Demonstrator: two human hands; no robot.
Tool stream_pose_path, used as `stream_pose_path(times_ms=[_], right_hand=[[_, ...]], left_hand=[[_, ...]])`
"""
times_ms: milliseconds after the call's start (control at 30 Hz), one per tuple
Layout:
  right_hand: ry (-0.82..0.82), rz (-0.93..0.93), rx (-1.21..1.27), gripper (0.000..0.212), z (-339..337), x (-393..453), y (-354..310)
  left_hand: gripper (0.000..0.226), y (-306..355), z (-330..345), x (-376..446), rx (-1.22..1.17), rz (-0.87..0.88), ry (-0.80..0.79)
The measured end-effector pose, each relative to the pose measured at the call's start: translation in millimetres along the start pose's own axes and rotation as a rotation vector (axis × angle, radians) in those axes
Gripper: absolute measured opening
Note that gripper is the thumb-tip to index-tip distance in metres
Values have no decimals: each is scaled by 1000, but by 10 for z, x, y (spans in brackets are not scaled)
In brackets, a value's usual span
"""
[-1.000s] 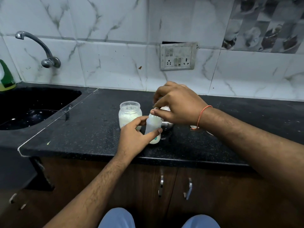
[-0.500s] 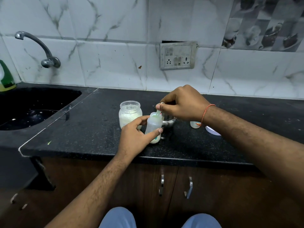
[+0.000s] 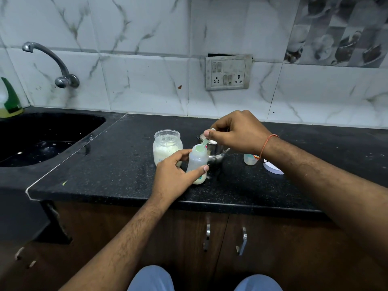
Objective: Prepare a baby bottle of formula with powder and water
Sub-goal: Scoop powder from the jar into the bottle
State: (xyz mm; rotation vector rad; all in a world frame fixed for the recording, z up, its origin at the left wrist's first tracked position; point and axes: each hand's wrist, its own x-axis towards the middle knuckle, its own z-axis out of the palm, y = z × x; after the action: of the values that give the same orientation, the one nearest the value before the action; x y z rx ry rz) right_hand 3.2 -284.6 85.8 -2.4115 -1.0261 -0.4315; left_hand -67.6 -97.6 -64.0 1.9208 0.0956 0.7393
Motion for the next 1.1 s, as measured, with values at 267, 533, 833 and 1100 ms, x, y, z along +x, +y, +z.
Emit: stream_pose_path(times_ms=[267,533,833,1100], right_hand=[[-15,-175,-116,27,10,-71,0],[15,-109,-123,26,32,-65,-6],[38,228,262,36,70,-21,104],[70,506,737,27,61,-50,237]], left_hand=[[54,-2,-3,5,-6,-3,-2],[51,32,-7,-4,-4,-2,-1],[61,-19,8,26,11,-20,-4],[38,38,-24,-32,-174,-10,234]])
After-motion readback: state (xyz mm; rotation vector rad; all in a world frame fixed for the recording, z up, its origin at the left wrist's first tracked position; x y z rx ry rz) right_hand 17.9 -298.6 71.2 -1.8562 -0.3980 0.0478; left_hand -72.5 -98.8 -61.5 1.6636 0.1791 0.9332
